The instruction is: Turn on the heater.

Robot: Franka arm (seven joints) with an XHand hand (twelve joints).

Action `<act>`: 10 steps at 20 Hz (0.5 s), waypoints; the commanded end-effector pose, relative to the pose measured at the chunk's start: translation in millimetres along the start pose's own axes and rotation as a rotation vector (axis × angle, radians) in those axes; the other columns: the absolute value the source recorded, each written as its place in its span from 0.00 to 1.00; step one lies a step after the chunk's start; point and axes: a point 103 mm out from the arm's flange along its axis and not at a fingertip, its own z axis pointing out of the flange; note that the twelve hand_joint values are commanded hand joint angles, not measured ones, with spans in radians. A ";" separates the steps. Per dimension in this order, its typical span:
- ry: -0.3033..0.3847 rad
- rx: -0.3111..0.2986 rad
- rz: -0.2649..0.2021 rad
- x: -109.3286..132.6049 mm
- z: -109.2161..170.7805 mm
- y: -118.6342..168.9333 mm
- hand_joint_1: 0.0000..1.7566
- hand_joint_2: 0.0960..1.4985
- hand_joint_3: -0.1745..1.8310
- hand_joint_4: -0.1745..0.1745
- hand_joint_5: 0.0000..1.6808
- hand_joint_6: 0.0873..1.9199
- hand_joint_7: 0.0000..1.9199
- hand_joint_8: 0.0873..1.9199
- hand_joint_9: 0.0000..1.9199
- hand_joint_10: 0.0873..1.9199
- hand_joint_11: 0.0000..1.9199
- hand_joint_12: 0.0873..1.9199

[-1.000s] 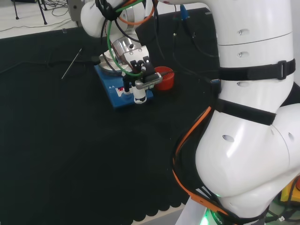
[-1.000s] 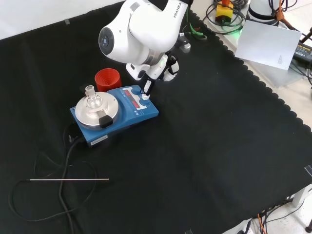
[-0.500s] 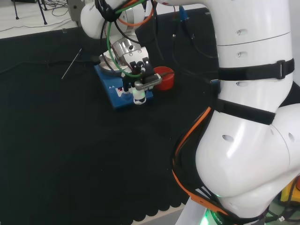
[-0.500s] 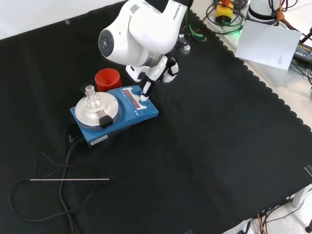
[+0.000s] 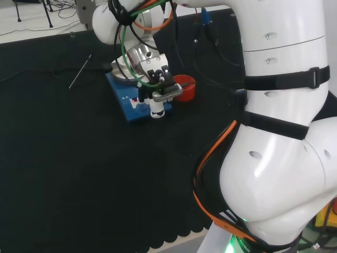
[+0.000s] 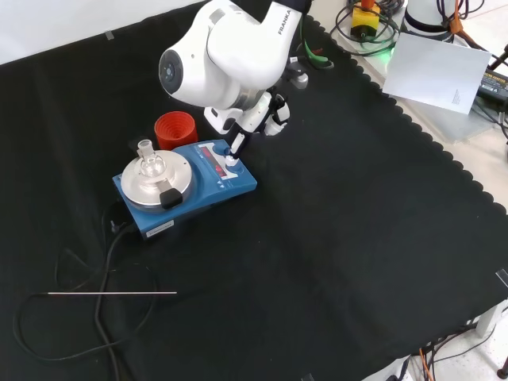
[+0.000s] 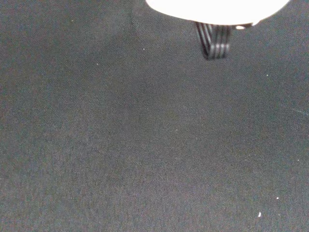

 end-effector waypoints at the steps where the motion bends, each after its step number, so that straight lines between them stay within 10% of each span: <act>1: 0.022 -0.028 -0.012 -3.9 -16.1 -18.7 0.87 0.35 0.70 0.32 0.16 0.00 0.88 0.96 0.97 0.86 0.95 0.78; 10: 0.054 -0.070 -0.003 -19.4 -40.8 -41.3 0.87 0.34 0.70 0.31 0.16 0.00 0.88 0.96 0.97 0.86 0.95 0.77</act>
